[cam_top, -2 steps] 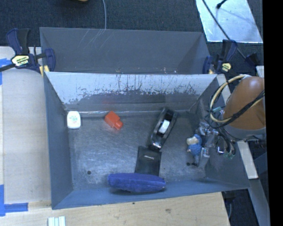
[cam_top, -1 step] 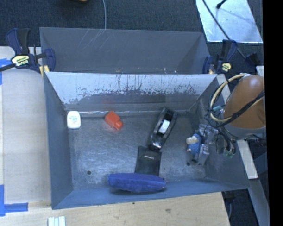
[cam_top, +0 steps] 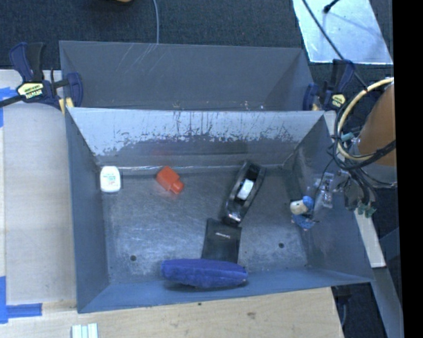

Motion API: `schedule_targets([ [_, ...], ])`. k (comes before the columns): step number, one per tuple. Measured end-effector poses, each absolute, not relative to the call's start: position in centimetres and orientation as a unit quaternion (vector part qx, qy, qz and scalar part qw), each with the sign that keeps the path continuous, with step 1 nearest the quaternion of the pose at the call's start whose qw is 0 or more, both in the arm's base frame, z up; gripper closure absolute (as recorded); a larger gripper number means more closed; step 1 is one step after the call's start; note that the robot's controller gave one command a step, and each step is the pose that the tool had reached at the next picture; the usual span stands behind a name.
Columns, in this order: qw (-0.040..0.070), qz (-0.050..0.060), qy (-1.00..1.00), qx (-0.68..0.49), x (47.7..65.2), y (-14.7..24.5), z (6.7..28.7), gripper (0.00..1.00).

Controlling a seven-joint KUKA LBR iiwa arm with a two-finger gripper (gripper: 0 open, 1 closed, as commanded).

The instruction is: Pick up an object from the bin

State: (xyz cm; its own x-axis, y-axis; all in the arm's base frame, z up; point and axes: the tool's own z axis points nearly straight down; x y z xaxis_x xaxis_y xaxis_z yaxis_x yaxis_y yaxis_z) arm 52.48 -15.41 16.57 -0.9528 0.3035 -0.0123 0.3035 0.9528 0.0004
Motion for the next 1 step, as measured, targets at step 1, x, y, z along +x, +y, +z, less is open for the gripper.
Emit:
schedule_targets([
  [1,0.003,0.0,0.988,0.153,52.62,-15.48,17.8,1.0],
])
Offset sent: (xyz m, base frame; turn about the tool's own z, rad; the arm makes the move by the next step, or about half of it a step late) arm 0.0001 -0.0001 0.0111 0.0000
